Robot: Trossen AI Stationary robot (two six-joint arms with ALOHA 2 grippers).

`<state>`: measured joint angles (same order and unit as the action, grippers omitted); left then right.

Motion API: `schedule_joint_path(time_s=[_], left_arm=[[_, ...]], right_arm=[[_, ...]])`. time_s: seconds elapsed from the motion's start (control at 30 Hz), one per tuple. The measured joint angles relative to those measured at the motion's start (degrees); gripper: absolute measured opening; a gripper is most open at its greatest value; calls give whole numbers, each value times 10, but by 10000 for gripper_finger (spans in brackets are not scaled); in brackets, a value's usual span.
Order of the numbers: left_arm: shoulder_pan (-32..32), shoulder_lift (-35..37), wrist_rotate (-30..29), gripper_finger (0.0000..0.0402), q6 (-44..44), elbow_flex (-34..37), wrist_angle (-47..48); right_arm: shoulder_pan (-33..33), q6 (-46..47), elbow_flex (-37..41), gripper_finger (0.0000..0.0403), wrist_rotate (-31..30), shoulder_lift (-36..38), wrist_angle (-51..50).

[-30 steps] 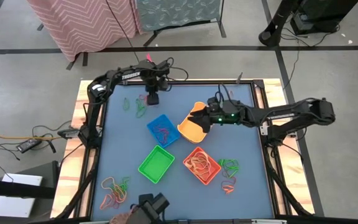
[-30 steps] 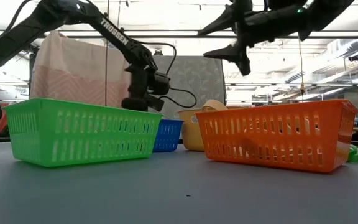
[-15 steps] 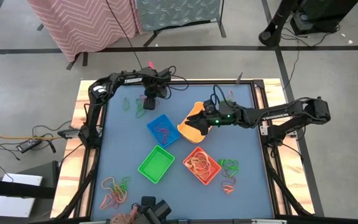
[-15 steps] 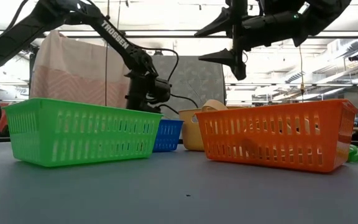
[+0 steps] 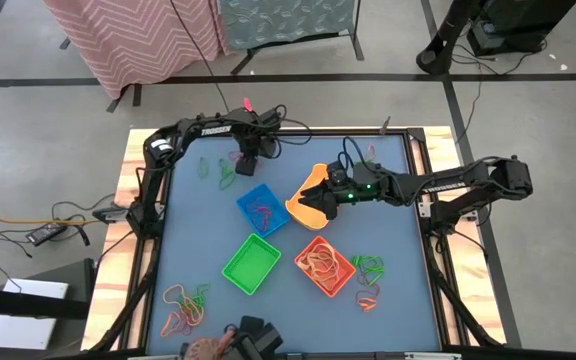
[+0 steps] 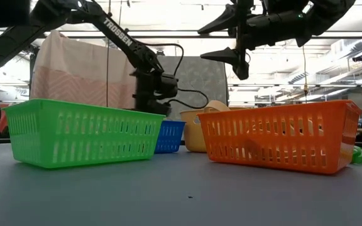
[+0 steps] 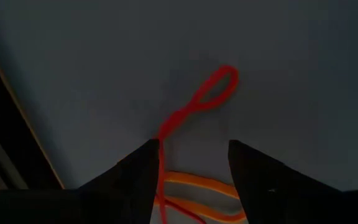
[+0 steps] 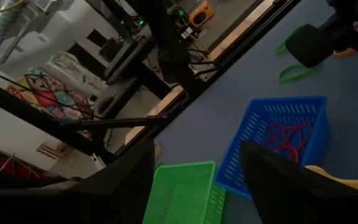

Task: Sort rubber bands into baskets
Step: Put the red rubber band into the blue bin

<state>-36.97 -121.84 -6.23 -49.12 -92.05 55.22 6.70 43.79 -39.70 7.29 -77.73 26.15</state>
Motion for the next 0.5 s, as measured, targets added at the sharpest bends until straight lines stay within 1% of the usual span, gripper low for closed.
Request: schedule_joint_path(time_s=[0.17,0.33,0.4,0.5], left_arm=[[0,0,4,198,-1,2,-40],[0,0,19,192,0,2,-43],[0,0,19,179,4,2,-36],[0,0,20,142,14,2,-21]], right_arm=[[0,0,0,246,3,0,-1],[0,0,0,246,16,0,-1],[0,0,0,246,18,0,-1],[0,-1,0,246,18,0,-1]])
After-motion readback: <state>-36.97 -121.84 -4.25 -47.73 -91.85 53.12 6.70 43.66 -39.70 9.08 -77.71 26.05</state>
